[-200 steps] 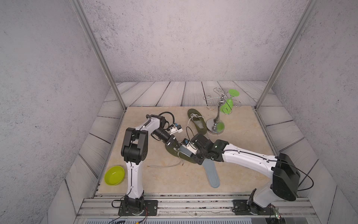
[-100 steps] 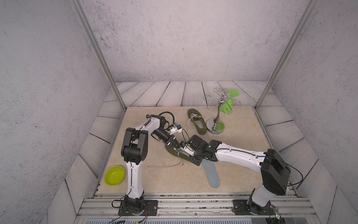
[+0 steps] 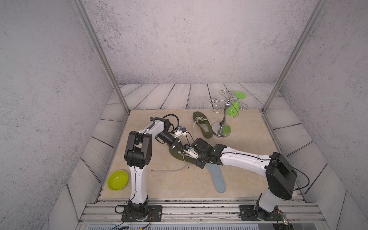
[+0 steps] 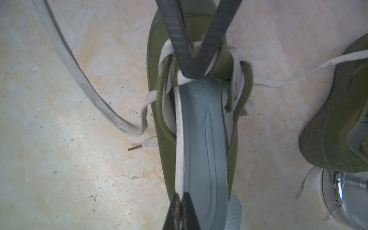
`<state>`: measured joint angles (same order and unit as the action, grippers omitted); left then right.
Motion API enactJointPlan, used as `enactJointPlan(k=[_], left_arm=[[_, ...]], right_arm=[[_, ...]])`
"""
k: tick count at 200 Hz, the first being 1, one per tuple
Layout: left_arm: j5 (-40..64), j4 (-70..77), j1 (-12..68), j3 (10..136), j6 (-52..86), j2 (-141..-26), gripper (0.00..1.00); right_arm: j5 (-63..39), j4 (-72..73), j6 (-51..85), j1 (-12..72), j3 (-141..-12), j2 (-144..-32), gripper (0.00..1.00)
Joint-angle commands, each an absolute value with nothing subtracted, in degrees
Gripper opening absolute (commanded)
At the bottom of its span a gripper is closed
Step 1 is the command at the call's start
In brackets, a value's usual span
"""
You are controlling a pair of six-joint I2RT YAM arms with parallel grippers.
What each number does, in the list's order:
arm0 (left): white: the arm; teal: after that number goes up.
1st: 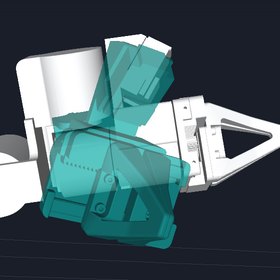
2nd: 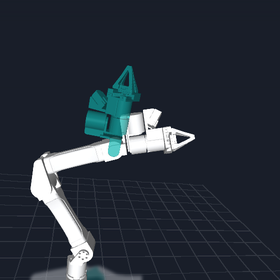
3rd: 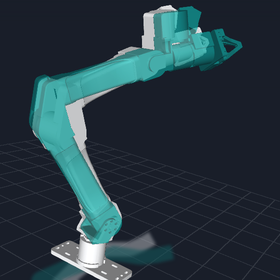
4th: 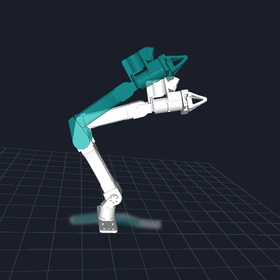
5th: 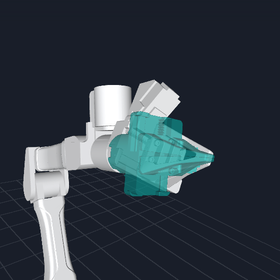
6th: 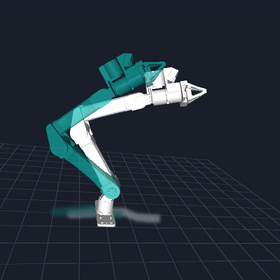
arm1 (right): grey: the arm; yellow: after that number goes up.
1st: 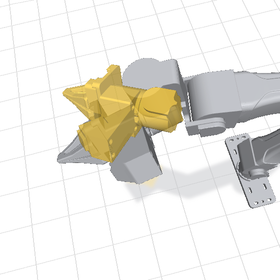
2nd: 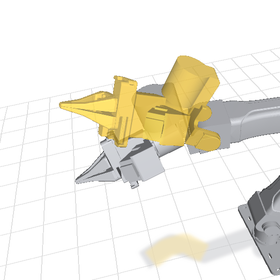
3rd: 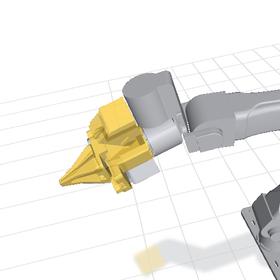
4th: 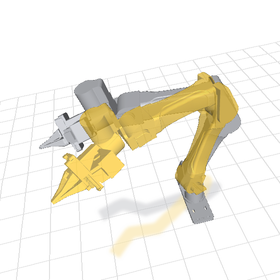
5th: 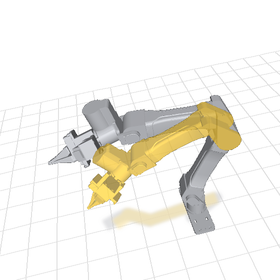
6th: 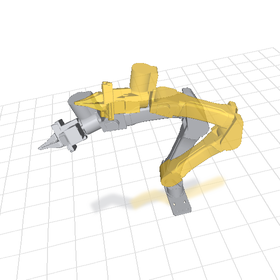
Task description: Insert the insole into the shoe
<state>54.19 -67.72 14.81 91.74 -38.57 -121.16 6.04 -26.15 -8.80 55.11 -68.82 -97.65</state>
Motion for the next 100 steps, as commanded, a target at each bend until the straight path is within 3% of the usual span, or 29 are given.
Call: enactJointPlan(k=[1, 55, 74, 86, 100], left_arm=[[56.9, -69.9, 14.9, 93.4, -40.1, -121.5, 0.00], [56.2, -70.5, 14.9, 93.4, -40.8, -122.0, 0.00], [55.4, -70.7, 14.9, 93.9, -40.8, -121.9, 0.00], [54.1, -71.2, 14.9, 94.7, -40.7, -121.9, 0.00], [51.1, -70.9, 14.9, 95.9, -40.4, -121.6, 0.00]], right_arm=[[5.6, -21.3, -9.9, 55.2, -68.1, -100.7, 0.00], [7.0, -19.6, -10.0, 55.1, -68.3, -103.2, 0.00], [7.5, -20.1, -8.9, 55.1, -67.5, -101.8, 0.04], [6.5, -20.7, -7.6, 55.1, -67.3, -100.5, 0.12], [3.8, -23.3, -5.6, 55.1, -68.5, -99.6, 0.33]])
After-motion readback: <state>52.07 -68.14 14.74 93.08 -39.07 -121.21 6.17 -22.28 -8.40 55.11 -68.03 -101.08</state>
